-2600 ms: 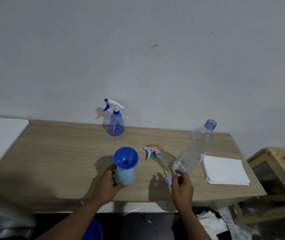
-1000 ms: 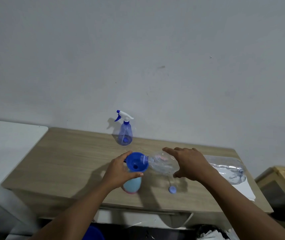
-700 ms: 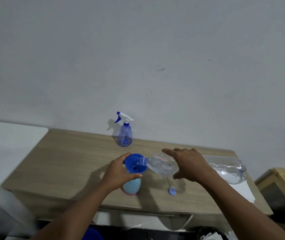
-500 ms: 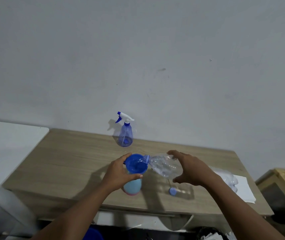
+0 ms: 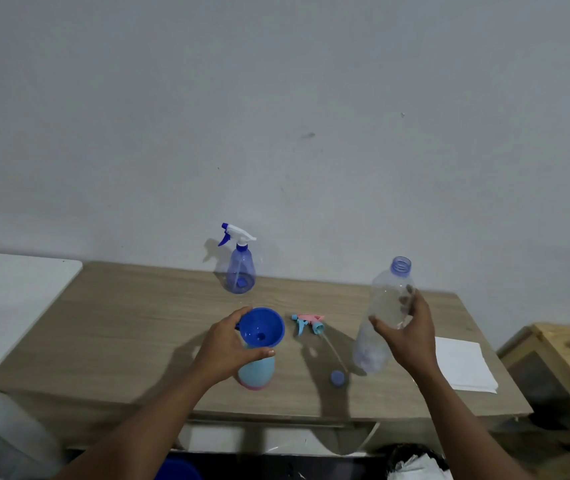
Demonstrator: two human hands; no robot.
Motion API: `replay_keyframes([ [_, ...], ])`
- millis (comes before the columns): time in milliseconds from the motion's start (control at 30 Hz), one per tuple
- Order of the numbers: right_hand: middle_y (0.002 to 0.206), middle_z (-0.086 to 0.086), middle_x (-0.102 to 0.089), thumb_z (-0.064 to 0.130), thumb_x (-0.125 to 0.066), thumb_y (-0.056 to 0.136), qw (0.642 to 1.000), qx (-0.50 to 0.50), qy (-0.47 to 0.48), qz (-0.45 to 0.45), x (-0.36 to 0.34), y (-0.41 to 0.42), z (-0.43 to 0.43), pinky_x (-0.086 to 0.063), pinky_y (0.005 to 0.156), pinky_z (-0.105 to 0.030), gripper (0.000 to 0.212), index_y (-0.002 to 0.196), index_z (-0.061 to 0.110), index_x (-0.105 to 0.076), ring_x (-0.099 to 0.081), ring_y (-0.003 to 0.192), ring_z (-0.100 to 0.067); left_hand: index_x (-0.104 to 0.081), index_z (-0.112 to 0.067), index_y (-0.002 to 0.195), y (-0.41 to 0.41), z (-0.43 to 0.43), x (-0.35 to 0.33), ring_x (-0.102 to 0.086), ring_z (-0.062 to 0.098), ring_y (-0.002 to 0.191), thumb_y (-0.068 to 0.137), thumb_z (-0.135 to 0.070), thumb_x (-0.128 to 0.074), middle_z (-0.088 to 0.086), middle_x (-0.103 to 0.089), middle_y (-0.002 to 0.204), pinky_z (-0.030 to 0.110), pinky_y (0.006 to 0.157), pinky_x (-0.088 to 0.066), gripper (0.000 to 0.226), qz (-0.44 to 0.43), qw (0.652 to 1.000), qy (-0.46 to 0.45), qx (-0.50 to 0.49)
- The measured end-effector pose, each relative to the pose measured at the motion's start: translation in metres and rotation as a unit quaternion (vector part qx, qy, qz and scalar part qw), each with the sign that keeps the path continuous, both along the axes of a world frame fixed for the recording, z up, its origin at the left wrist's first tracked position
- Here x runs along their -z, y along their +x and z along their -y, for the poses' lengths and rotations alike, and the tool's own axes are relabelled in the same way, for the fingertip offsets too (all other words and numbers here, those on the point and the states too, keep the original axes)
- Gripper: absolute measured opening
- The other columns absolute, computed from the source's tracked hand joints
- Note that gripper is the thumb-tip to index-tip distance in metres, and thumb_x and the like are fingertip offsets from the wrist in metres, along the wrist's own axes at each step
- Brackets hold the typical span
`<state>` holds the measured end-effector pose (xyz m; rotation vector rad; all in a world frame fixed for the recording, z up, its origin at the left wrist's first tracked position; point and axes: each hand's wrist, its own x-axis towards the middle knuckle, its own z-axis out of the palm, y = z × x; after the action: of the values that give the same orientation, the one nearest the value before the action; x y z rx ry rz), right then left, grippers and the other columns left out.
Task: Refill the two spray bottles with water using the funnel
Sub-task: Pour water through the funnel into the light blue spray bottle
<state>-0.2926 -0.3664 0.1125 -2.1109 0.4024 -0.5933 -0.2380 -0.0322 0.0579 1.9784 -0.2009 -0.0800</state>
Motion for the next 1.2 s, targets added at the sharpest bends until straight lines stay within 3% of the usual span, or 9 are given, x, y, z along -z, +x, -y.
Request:
replay_keyframes([
  [200,0.118,0.003,-0.059,0.017,-0.089,0.068,0.997,0.052,0.054,0.026,0.014,-0.003,0.006,-0.055,0.088,-0.041,0.071,0.123,0.035,-0.047,-0.06,0.107,-0.021,-0.056,-0.03,0.128,0.0,0.0,-0.001,-0.061,0.004,0.107,0.047,-0.042,-0.097,-0.015,-0.066,0.114,0.03,0.095,-0.052,0.092,0.009,1.0,0.003,0.008],
  [367,0.138,-0.006,-0.055,0.018,-0.089,0.072,0.995,0.075,0.071,0.012,0.014,-0.001,0.003,-0.046,0.091,-0.033,0.095,0.15,0.019,-0.033,-0.057,0.122,-0.024,-0.054,-0.029,0.131,0.001,0.001,-0.001,-0.06,0.002,0.107,0.047,-0.044,-0.097,-0.019,-0.063,0.113,0.024,0.091,-0.049,0.096,0.0,1.0,-0.002,0.015],
  [567,0.143,-0.003,-0.046,0.018,-0.092,0.069,0.989,0.1,0.106,0.034,0.016,-0.011,-0.012,-0.046,0.097,-0.034,0.105,0.152,0.018,-0.028,-0.051,0.124,-0.016,-0.048,-0.027,0.14,0.002,0.0,0.0,-0.059,0.003,0.109,0.043,-0.048,-0.097,-0.016,-0.062,0.119,0.027,0.095,-0.048,0.11,-0.01,1.0,0.003,0.018],
  [700,0.121,-0.008,-0.047,0.014,-0.084,0.077,0.978,0.142,0.073,0.132,0.03,-0.023,-0.044,-0.05,0.08,-0.035,0.067,0.131,0.02,-0.045,-0.052,0.098,-0.022,-0.029,-0.035,0.15,0.002,-0.004,0.005,-0.055,0.002,0.113,0.036,-0.055,-0.096,-0.015,-0.061,0.12,0.026,0.097,-0.044,0.133,-0.03,0.999,-0.02,0.014],
  [800,0.095,-0.004,-0.06,0.005,-0.073,0.087,0.992,0.014,0.071,0.1,0.04,-0.021,-0.071,-0.048,0.06,-0.022,0.039,0.106,0.033,-0.055,-0.059,0.078,-0.015,-0.026,-0.035,0.151,0.0,-0.012,0.019,-0.055,0.002,0.114,0.028,-0.064,-0.093,-0.013,-0.06,0.122,0.028,0.098,-0.045,0.142,-0.047,0.998,-0.028,-0.006],
  [933,0.086,0.002,-0.072,0.015,-0.063,0.097,0.987,-0.119,0.107,-0.016,0.03,-0.001,-0.1,-0.053,0.058,-0.025,0.007,0.099,0.019,-0.069,-0.064,0.07,-0.014,-0.053,-0.035,0.129,-0.006,-0.019,0.039,-0.06,0.005,0.11,0.033,-0.066,-0.091,-0.012,-0.065,0.119,0.031,0.093,-0.05,0.108,-0.056,0.998,-0.02,0.005],
  [1033,0.084,-0.008,-0.068,0.026,-0.054,0.102,0.964,-0.173,0.161,-0.125,0.018,0.016,-0.118,-0.045,0.05,-0.022,0.025,0.103,0.006,-0.069,-0.059,0.06,-0.014,-0.06,-0.03,0.117,-0.01,-0.017,0.047,-0.061,0.012,0.107,0.049,-0.049,-0.094,-0.014,-0.066,0.114,0.024,0.082,-0.05,0.079,-0.059,0.998,0.012,0.002],
  [1100,0.086,-0.016,-0.071,0.034,-0.051,0.103,0.946,-0.203,0.169,-0.19,0.012,0.025,-0.128,-0.045,0.05,-0.024,0.028,0.106,0.013,-0.069,-0.06,0.057,-0.015,-0.059,-0.03,0.117,-0.01,-0.014,0.05,-0.061,0.015,0.106,0.065,-0.025,-0.092,-0.013,-0.065,0.111,0.017,0.076,-0.045,0.062,-0.06,0.998,0.018,-0.002],
  [1200,0.08,-0.01,-0.073,0.035,-0.05,0.103,0.934,-0.219,0.174,-0.223,0.007,0.035,-0.139,-0.047,0.051,-0.024,0.025,0.103,0.02,-0.07,-0.06,0.056,-0.014,-0.06,-0.03,0.117,-0.007,-0.011,0.052,-0.06,0.01,0.104,0.073,-0.018,-0.086,-0.014,-0.065,0.111,0.015,0.075,-0.043,0.053,-0.053,0.998,0.023,-0.001],
])
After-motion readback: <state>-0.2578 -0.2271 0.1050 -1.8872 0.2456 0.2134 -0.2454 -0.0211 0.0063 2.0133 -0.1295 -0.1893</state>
